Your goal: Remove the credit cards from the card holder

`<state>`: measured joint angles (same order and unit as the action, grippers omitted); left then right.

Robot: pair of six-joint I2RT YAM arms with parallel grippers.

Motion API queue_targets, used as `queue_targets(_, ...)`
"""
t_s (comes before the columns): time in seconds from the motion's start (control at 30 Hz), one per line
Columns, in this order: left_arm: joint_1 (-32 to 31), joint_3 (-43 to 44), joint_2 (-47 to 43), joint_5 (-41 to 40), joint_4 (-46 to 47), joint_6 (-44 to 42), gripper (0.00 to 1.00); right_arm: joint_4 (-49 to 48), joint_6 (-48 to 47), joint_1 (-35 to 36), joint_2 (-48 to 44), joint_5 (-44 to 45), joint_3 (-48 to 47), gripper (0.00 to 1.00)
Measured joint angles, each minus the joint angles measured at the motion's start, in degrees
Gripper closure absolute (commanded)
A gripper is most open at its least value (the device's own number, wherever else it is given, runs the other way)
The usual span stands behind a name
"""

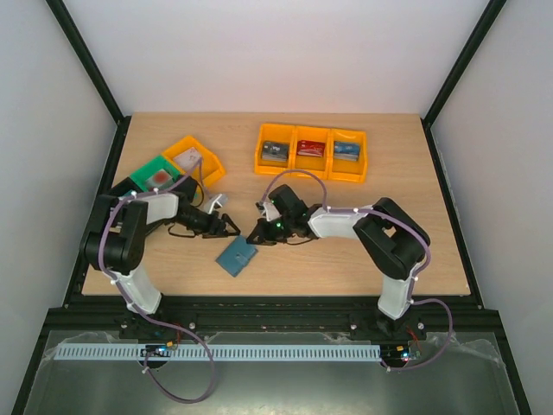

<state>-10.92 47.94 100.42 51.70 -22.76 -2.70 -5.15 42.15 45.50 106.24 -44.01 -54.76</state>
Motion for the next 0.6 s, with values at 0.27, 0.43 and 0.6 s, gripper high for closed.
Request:
queue_targets(0.27, 5.35, 3.48, -5.51, 1.18, -6.58, -9.68, 0.26, 12.50, -15.74, 0.02, -2.12, 1.70, -6.88, 0.98)
queue_targets(0.43, 5.38, 8.41, -8.83, 0.13, -12.63, -20.52, 0.26, 18.58, -23.10, 0.00, -6.12, 5.42, -9.68, 0.98)
queue_targets(0.6, 5.86, 9.40, -11.32, 1.40, -17.77, -30.10, 0.27, 21.53, -28.46, 0.00, -11.69, 7.74, -11.17, 0.98)
